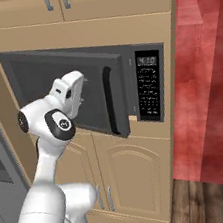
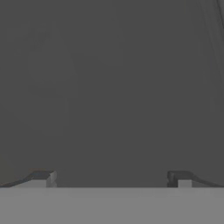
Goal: Remove the mango from the bowl and place it on the small plate. Then place the bowl with only the fish in the microwave, close the door, and press the start button to microwave the fish.
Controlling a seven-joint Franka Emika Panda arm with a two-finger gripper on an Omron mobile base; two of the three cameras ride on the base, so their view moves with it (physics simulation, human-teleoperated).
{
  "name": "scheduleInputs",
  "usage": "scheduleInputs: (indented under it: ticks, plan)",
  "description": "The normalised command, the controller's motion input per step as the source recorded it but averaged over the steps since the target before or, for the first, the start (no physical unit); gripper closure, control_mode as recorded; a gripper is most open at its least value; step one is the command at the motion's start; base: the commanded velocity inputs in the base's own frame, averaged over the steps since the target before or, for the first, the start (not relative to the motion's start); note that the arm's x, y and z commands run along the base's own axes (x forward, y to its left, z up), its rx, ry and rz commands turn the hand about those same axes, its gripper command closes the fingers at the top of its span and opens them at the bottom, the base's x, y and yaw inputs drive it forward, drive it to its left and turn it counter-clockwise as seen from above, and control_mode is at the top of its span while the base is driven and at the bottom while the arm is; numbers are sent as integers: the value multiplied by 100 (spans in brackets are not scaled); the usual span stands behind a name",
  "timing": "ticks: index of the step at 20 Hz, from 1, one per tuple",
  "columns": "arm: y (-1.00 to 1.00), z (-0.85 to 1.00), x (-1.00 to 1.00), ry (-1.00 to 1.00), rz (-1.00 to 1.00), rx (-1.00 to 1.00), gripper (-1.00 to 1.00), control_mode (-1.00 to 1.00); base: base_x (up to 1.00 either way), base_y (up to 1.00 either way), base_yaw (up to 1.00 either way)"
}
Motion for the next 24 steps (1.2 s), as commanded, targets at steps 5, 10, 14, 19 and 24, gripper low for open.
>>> scheduleInputs:
  ticks: [5, 10, 14, 19, 24]
  plan:
    - [-16, 3, 97, 8, 16, 10, -100, -100, 0, 0, 0]
    - [-2, 10, 83, 18, 9, 8, -100, -100, 0, 0, 0]
    - [0, 4, 67, 19, 6, 4, -100, -100, 0, 0, 0]
    - [0, 1, -10, 8, 6, 1, -100, -100, 0, 0, 0]
    - [0, 30, -100, 0, 5, 3, -100, -100, 0, 0, 0]
